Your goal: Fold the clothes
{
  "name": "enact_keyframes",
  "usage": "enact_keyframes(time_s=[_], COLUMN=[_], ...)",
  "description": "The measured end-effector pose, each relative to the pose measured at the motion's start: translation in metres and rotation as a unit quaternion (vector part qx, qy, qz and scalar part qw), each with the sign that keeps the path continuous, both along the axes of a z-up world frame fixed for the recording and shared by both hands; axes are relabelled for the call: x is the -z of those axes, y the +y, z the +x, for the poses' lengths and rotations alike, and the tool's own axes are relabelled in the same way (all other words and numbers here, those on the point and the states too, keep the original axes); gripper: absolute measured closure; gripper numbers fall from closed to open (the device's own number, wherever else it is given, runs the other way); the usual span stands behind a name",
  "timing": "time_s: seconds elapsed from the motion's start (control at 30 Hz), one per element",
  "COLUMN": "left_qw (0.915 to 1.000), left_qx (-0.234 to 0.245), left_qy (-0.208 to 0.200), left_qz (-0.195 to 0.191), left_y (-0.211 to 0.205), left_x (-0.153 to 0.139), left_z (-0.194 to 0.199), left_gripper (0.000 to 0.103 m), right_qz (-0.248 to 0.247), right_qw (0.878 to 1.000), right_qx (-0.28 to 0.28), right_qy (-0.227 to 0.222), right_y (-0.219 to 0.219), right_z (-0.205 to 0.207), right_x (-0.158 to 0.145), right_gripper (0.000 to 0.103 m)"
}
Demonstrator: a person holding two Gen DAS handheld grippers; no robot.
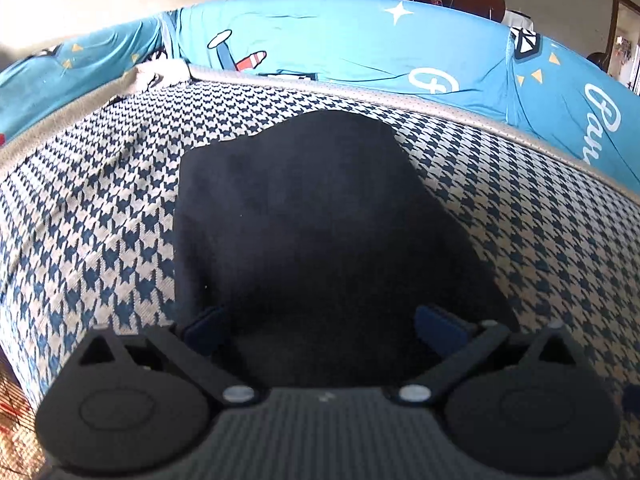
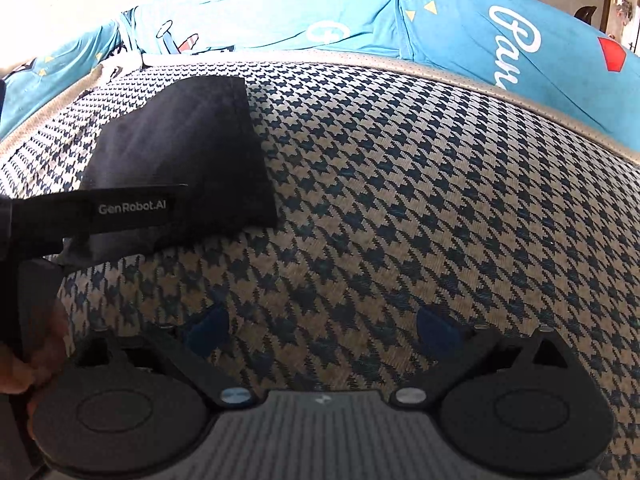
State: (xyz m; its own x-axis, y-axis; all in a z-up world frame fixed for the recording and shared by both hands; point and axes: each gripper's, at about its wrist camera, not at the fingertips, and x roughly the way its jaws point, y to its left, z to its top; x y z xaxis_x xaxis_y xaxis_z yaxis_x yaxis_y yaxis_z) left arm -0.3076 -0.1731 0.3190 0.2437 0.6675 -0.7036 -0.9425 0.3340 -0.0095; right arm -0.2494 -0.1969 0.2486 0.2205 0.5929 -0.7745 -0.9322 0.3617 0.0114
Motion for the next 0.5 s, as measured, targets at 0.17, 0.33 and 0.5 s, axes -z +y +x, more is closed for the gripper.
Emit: enact_keyframes(time_s=[0.17, 0.33, 0.5], left_qw=[0.9999, 0.9981, 0.9990], left_qx=[0.015, 0.044, 0.043], left_qy=[0.001, 0.042, 0.001], left_qz=[-0.007, -0.004, -0.011], left_y=[-0.007, -0.022, -0.024], left_x=[0.000, 0.000, -0.008], left_z=[-0.006, -0.002, -0.017], left_gripper=[0.000, 0.000, 0.000], right_qz=[-0.006, -0.008, -0.028], right_qw=[1.000, 1.000, 0.998], right_qx=[0.007, 0.010, -0.025], right_qy=[0.004, 0.010, -0.052], right_y=[0.002, 0.006, 0.014], right_z=[0.001, 0.001, -0.013], right_x=[-0.001, -0.008, -0.022], right_gripper=[0.001, 0.001, 0.001])
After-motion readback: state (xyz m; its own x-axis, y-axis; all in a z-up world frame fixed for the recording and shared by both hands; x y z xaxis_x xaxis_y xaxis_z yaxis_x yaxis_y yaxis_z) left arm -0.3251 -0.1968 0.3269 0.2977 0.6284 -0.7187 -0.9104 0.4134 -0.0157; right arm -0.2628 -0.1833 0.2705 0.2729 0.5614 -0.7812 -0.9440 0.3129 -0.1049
